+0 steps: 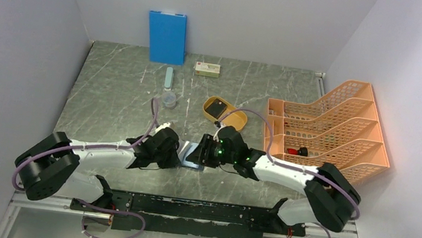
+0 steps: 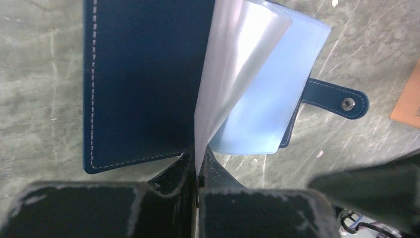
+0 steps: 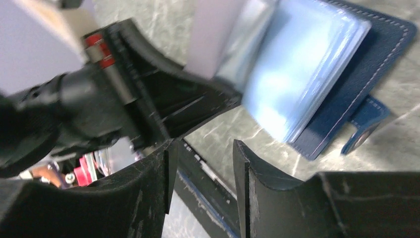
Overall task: Put the credit cards into the card holder
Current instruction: Open the card holder at the center of the board.
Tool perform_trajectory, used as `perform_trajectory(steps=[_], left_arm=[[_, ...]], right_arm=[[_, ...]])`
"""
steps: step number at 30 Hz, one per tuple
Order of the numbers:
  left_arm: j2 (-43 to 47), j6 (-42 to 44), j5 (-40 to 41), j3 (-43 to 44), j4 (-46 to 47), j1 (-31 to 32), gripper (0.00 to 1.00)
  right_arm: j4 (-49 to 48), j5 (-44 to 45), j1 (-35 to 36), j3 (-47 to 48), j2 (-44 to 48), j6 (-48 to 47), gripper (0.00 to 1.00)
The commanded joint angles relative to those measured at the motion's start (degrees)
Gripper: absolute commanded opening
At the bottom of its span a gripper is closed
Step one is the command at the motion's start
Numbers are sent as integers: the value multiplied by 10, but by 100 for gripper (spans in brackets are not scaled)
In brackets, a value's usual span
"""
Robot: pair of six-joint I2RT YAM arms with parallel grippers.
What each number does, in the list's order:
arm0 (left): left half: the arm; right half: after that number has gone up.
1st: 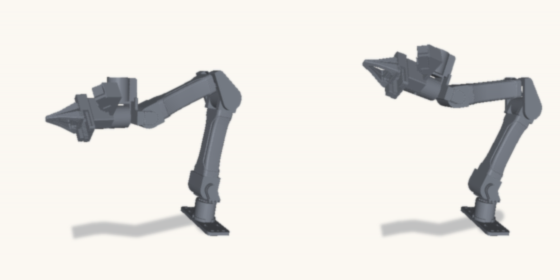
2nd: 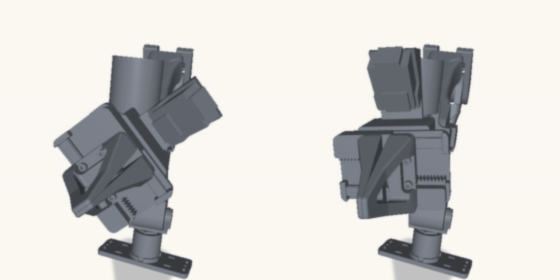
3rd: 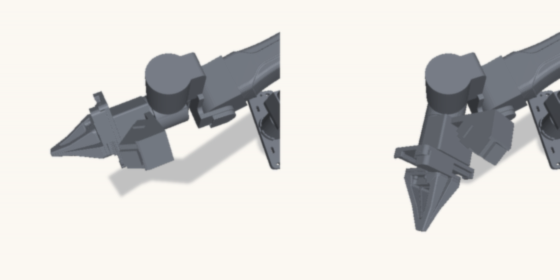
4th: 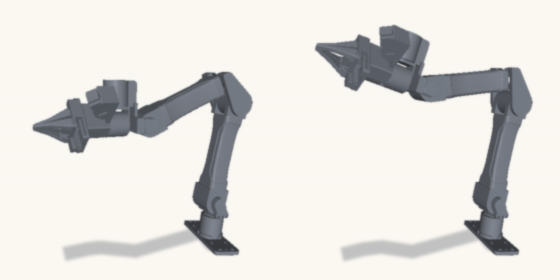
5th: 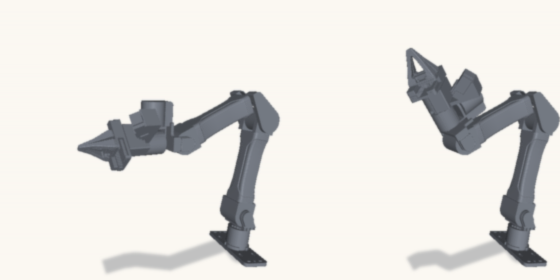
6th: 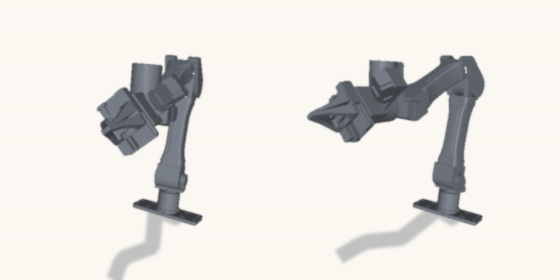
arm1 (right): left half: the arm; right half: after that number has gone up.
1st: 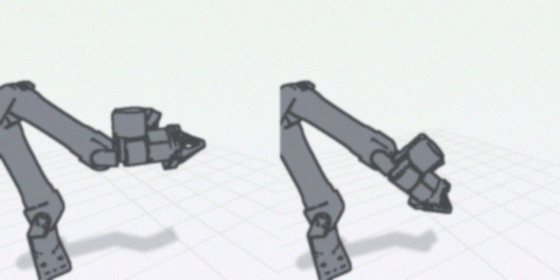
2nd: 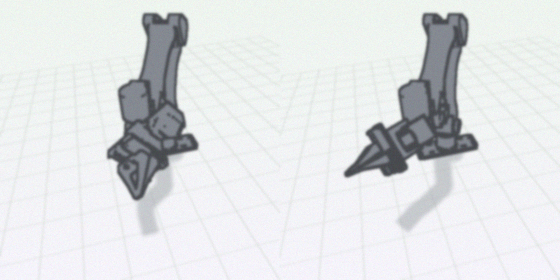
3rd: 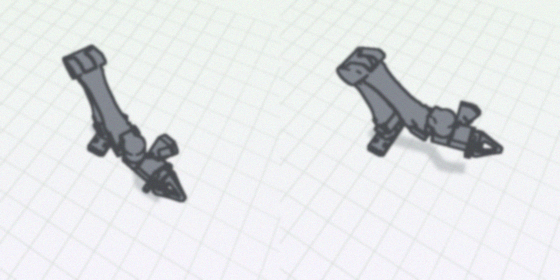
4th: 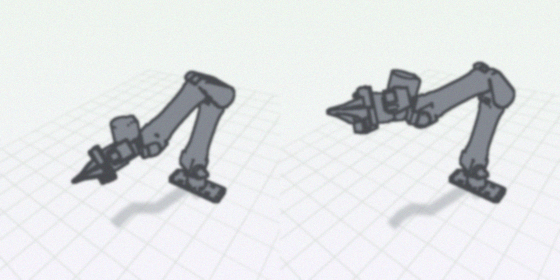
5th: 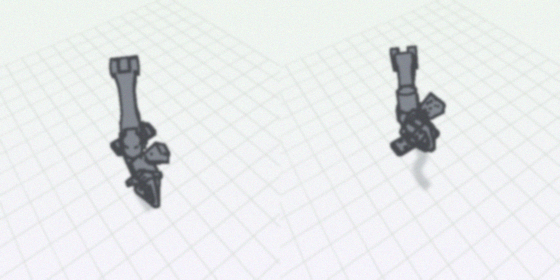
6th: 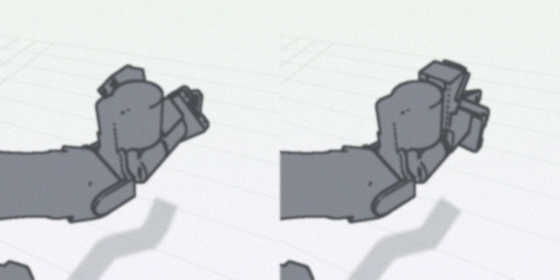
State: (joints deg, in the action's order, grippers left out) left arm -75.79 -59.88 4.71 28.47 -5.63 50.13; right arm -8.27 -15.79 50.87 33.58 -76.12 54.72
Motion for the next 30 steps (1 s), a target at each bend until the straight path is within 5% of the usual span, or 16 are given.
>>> perform_trajectory(steps=[1,8,17,24,30], left_arm=[[-7,-41,-42,-19,25,3,5],[6,-40,-34,-19,-3,3,6],[99,-5,1,10,-92,2,43],[146,31,11,60,-107,3,42],[99,56,-31,103,-51,2,35]], right_arm=[[-78,55,0,-10,-53,60,47],[-64,84,-12,15,-134,41,41],[-38,99,-15,14,-161,19,32],[-24,99,-16,31,-176,3,25],[-15,100,-16,42,-183,-8,25]])
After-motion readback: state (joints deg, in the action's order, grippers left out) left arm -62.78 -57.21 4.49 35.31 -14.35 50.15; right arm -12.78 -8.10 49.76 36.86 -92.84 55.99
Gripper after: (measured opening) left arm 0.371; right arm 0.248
